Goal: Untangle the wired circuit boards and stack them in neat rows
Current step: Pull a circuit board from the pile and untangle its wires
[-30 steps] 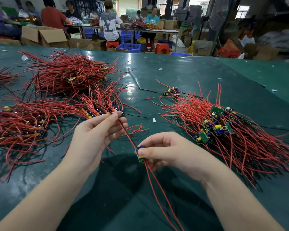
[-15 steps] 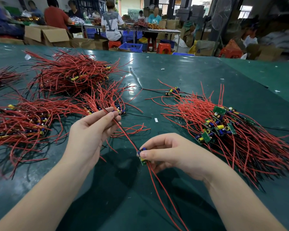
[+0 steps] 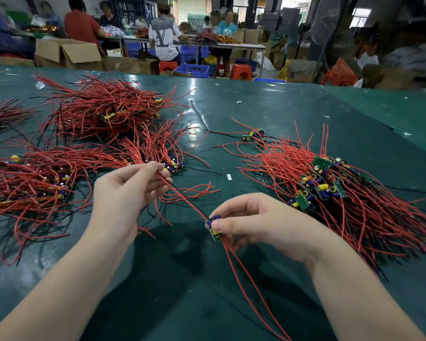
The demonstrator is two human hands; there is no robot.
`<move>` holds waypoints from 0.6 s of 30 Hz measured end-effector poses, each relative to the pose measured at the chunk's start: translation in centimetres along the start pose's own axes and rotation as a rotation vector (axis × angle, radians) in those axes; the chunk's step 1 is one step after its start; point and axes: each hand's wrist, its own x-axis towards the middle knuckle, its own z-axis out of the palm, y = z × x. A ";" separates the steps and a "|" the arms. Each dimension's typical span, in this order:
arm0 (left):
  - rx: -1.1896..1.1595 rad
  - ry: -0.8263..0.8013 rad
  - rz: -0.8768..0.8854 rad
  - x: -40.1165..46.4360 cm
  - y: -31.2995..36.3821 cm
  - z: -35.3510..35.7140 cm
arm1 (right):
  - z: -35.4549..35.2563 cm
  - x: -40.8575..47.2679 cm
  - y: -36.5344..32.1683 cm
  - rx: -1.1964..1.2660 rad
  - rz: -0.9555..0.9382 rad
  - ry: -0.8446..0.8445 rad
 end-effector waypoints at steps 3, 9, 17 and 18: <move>0.345 0.044 0.283 -0.2 -0.4 -0.2 | 0.2 -0.1 0.0 0.038 -0.026 -0.077; 0.430 -0.007 0.268 0.2 -0.2 -0.2 | 0.1 0.0 0.0 0.152 -0.048 -0.086; 0.197 -0.076 0.063 -0.4 0.5 0.7 | -1.3 0.4 -1.2 0.805 -0.420 0.455; 0.195 -0.087 0.054 -0.4 0.5 0.8 | -1.6 0.3 -1.4 0.873 -0.494 0.508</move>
